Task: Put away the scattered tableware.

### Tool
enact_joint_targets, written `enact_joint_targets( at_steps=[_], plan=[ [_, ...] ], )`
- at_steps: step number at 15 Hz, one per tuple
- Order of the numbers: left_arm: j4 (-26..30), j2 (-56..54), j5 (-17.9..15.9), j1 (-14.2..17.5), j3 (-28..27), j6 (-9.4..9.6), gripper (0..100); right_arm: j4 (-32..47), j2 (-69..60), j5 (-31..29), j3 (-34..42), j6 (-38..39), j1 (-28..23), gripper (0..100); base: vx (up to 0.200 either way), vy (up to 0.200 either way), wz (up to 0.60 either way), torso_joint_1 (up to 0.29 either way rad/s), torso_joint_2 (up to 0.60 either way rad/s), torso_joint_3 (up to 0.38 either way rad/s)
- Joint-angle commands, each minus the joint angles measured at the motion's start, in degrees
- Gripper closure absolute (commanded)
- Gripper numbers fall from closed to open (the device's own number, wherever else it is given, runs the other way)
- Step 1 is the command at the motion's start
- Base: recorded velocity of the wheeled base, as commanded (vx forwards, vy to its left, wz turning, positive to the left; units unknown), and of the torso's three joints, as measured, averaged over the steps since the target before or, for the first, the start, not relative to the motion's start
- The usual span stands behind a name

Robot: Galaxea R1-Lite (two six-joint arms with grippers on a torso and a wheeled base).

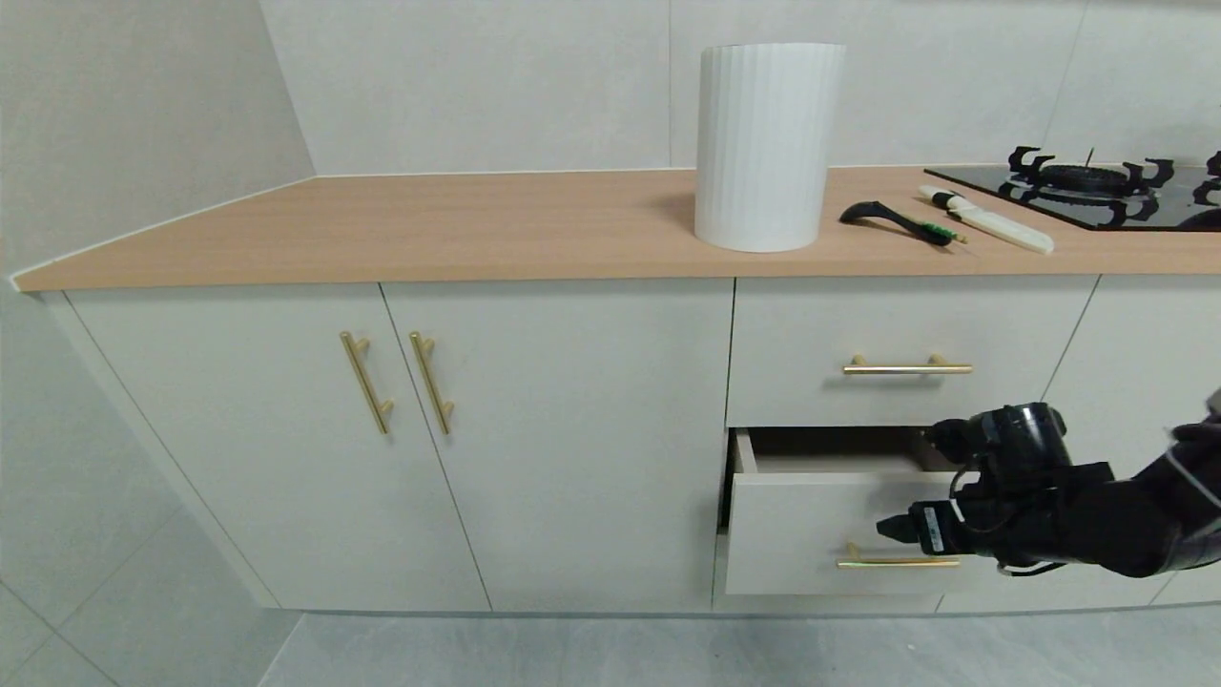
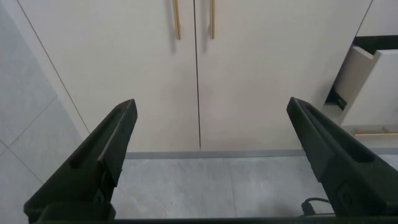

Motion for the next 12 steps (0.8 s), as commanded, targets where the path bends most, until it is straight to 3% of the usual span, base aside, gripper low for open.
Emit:
enact_joint_targets(
  at_steps=[1, 4, 8, 12],
  plan=[
    [0.0, 0.0, 0.0, 0.0, 0.0, 0.00, 0, 5.2, -14.5, 1.5, 0.1, 0.1, 2.6, 0, 0.000, 0.000, 0.00, 0.000, 0.00, 0.000],
    [0.0, 0.0, 0.0, 0.0, 0.0, 0.00, 0, 3.5, -15.3, 1.4, 0.1, 0.3, 3.3, 0, 0.000, 0.000, 0.00, 0.000, 0.00, 0.000],
    [0.0, 0.0, 0.0, 0.0, 0.0, 0.00, 0, -4.6, -9.2, -1.3, 0.9, 0.5, 3.3, 0, 0.000, 0.000, 0.00, 0.000, 0.00, 0.000],
    [0.0, 0.0, 0.0, 0.0, 0.0, 0.00, 0, -18.9, 0.6, -3.9, 2.6, 0.5, 3.3, 0, 0.000, 0.000, 0.00, 0.000, 0.00, 0.000]
  ],
)
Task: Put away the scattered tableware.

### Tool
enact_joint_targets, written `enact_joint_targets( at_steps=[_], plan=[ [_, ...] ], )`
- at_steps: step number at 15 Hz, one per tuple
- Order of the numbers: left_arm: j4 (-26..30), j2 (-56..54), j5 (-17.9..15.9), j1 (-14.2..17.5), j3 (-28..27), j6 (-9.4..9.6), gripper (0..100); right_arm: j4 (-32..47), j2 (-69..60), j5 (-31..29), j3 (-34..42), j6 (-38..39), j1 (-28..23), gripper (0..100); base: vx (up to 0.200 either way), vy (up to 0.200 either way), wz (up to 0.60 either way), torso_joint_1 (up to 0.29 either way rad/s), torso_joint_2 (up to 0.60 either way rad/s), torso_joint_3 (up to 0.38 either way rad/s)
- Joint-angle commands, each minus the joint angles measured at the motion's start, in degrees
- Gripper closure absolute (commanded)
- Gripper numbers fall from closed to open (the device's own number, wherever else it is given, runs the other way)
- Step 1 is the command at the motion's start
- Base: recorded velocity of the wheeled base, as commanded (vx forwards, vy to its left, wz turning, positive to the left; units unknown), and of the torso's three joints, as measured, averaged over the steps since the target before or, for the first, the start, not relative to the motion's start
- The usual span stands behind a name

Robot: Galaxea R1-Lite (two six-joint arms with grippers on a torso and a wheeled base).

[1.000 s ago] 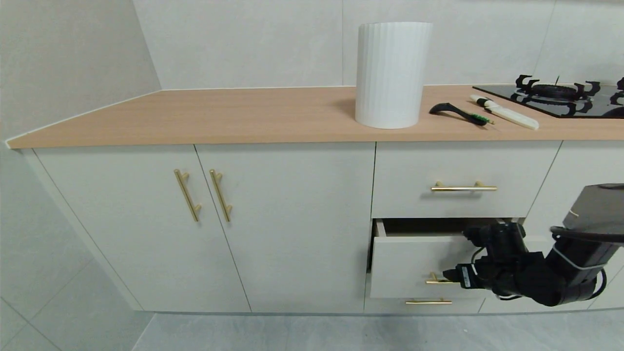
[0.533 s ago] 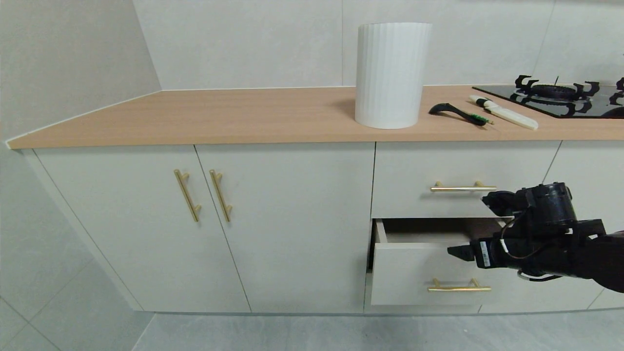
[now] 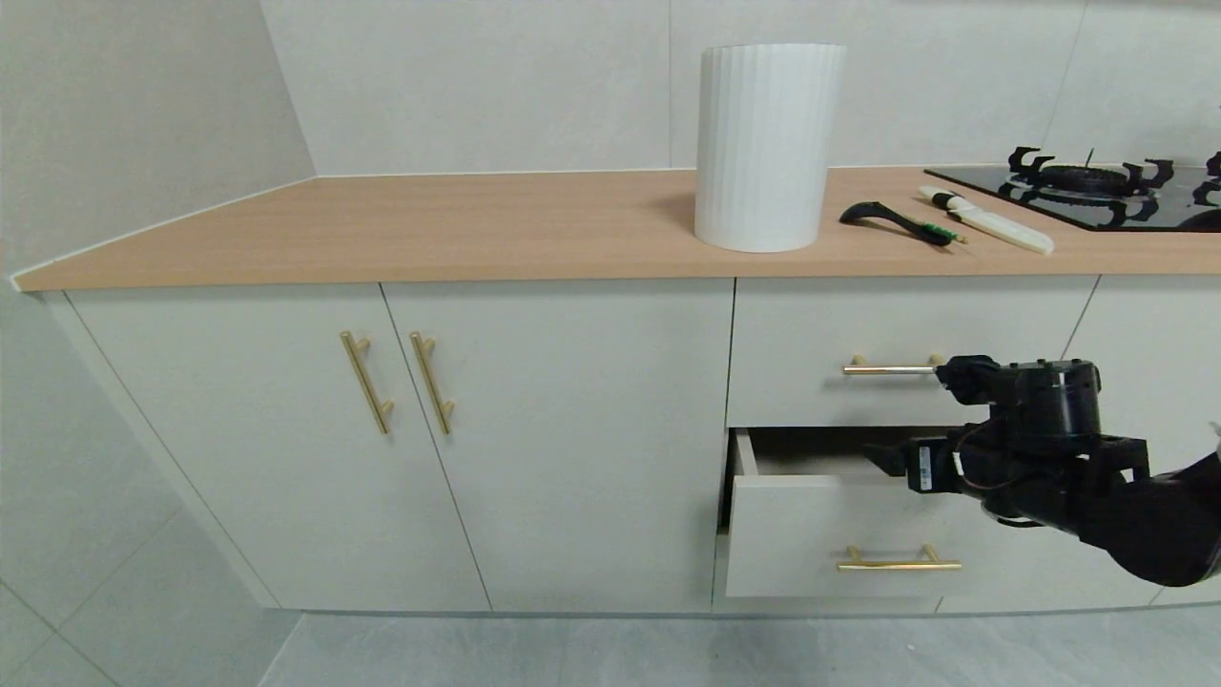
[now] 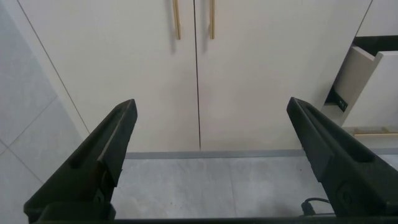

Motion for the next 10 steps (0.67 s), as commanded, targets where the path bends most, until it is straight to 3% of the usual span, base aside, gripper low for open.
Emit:
enact_joint_targets(
  at_steps=[1, 5, 10],
  plan=[
    [0.0, 0.0, 0.0, 0.0, 0.0, 0.00, 0, -5.8, 7.3, -2.3, 0.7, 0.3, 0.0, 0, 0.000, 0.000, 0.00, 0.000, 0.00, 0.000],
    [0.0, 0.0, 0.0, 0.0, 0.0, 0.00, 0, -12.4, 12.1, -5.6, 0.4, 0.6, 0.1, 0, 0.000, 0.000, 0.00, 0.000, 0.00, 0.000],
    [0.0, 0.0, 0.0, 0.0, 0.0, 0.00, 0, -12.0, 12.0, -5.6, 0.7, 0.5, 0.1, 0, 0.000, 0.000, 0.00, 0.000, 0.00, 0.000]
  ],
)
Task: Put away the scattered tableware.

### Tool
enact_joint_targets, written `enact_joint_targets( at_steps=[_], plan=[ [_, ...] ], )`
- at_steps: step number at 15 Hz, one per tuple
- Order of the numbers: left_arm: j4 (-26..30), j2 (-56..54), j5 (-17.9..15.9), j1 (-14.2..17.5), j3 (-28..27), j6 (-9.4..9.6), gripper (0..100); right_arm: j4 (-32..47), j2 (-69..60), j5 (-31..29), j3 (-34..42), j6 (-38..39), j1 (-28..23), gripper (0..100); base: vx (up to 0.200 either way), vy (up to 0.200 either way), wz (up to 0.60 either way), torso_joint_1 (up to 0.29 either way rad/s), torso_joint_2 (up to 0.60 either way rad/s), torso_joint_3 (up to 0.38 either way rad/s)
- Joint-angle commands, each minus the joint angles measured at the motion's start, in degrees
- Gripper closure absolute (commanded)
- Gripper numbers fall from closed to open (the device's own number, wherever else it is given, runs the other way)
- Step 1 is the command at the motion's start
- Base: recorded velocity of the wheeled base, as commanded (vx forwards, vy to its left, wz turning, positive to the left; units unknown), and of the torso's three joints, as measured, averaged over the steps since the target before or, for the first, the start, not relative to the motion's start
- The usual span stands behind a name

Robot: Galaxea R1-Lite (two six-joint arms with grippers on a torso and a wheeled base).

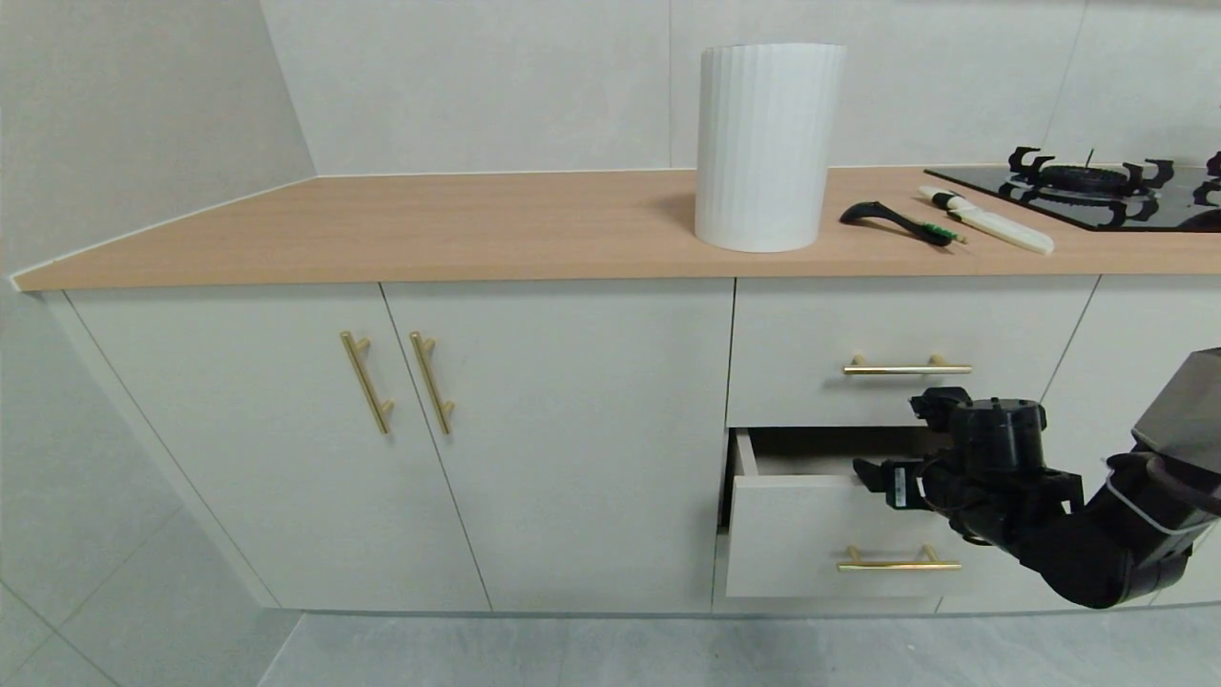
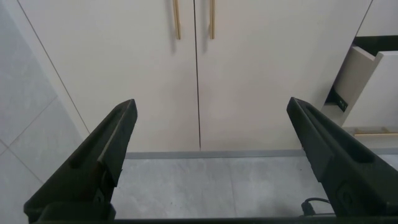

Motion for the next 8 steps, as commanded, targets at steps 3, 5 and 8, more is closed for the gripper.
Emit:
enact_joint_targets(
  at_steps=[3, 5, 8],
  plan=[
    [0.0, 0.0, 0.0, 0.0, 0.0, 0.00, 0, 0.4, 0.0, 0.0, 0.3, -0.1, 0.0, 0, 0.000, 0.000, 0.00, 0.000, 0.00, 0.000],
    [0.0, 0.0, 0.0, 0.0, 0.0, 0.00, 0, 1.5, -0.4, 0.1, 0.7, -0.1, 0.0, 0, 0.000, 0.000, 0.00, 0.000, 0.00, 0.000],
    [0.0, 0.0, 0.0, 0.0, 0.0, 0.00, 0, 4.3, -2.2, 0.4, 0.8, -0.1, 0.0, 0, 0.000, 0.000, 0.00, 0.000, 0.00, 0.000]
  ],
)
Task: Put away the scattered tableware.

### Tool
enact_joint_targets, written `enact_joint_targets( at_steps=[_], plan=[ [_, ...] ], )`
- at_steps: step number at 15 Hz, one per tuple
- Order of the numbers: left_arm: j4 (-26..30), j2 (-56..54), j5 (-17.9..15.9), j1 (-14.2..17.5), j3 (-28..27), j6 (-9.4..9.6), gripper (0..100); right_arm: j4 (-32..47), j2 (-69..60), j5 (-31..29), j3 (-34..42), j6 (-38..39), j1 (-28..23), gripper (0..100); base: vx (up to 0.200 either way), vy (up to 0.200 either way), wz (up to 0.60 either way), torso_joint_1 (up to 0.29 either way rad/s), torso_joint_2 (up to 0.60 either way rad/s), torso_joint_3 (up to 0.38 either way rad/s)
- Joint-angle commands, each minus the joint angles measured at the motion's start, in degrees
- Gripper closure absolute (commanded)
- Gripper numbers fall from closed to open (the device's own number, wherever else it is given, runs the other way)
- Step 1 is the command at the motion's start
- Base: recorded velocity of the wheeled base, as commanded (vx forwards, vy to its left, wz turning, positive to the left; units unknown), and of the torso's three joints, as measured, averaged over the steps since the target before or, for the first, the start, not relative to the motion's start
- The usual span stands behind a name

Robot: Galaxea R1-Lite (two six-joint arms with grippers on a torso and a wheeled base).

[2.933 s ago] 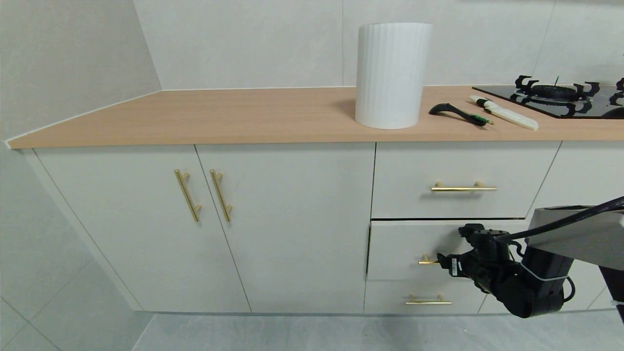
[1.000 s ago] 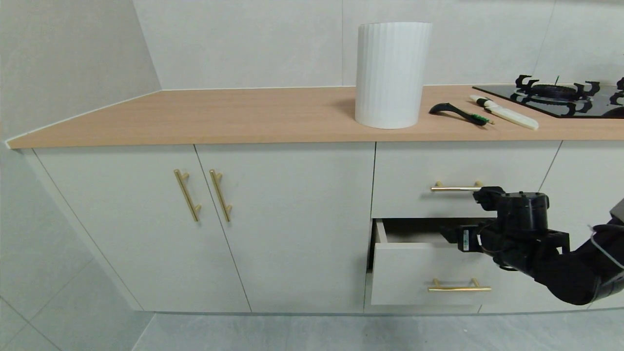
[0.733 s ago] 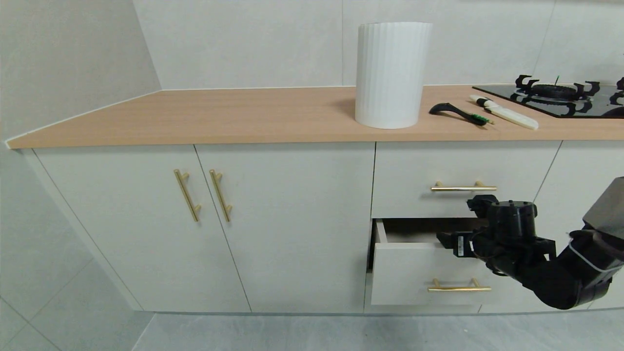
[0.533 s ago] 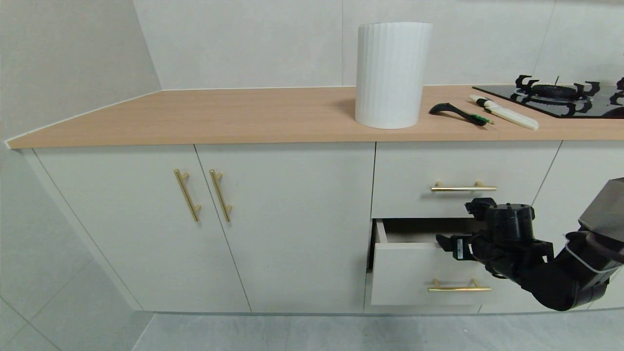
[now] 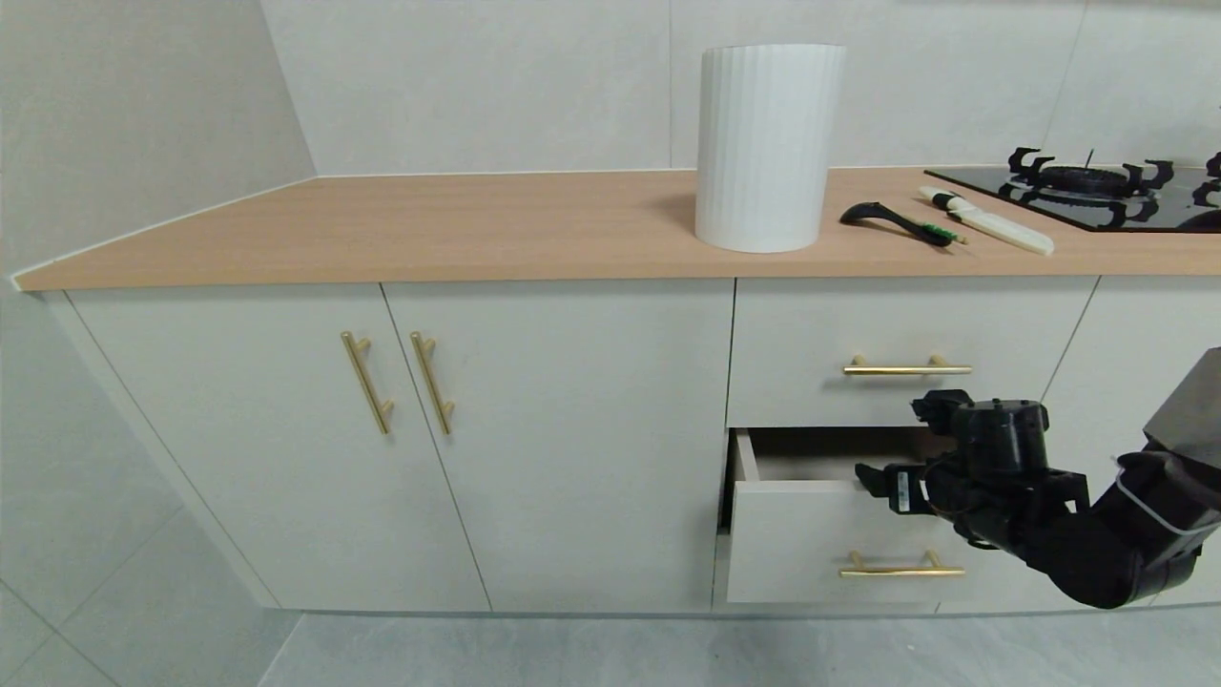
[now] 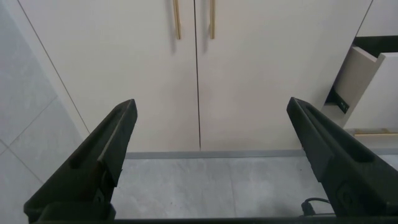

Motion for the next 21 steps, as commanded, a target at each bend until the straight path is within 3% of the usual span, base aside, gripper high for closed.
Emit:
enact_joint_targets(
  at_steps=[1, 9, 17, 21],
  plan=[
    [0.0, 0.0, 0.0, 0.0, 0.0, 0.00, 0, 3.1, -2.6, 0.3, 0.1, -0.1, 0.0, 0, 0.000, 0.000, 0.00, 0.000, 0.00, 0.000],
    [0.0, 0.0, 0.0, 0.0, 0.0, 0.00, 0, 16.7, -9.6, 3.4, -0.1, -0.2, 2.2, 0, 0.000, 0.000, 0.00, 0.000, 0.00, 0.000],
    [0.0, 0.0, 0.0, 0.0, 0.0, 0.00, 0, 37.7, -17.5, 4.4, -2.1, -0.7, 7.5, 0, 0.000, 0.000, 0.00, 0.000, 0.00, 0.000],
    [0.0, 0.0, 0.0, 0.0, 0.0, 0.00, 0, 43.6, -18.3, 4.4, -2.1, -4.7, 7.7, 0, 0.000, 0.000, 0.00, 0.000, 0.00, 0.000]
  ],
)
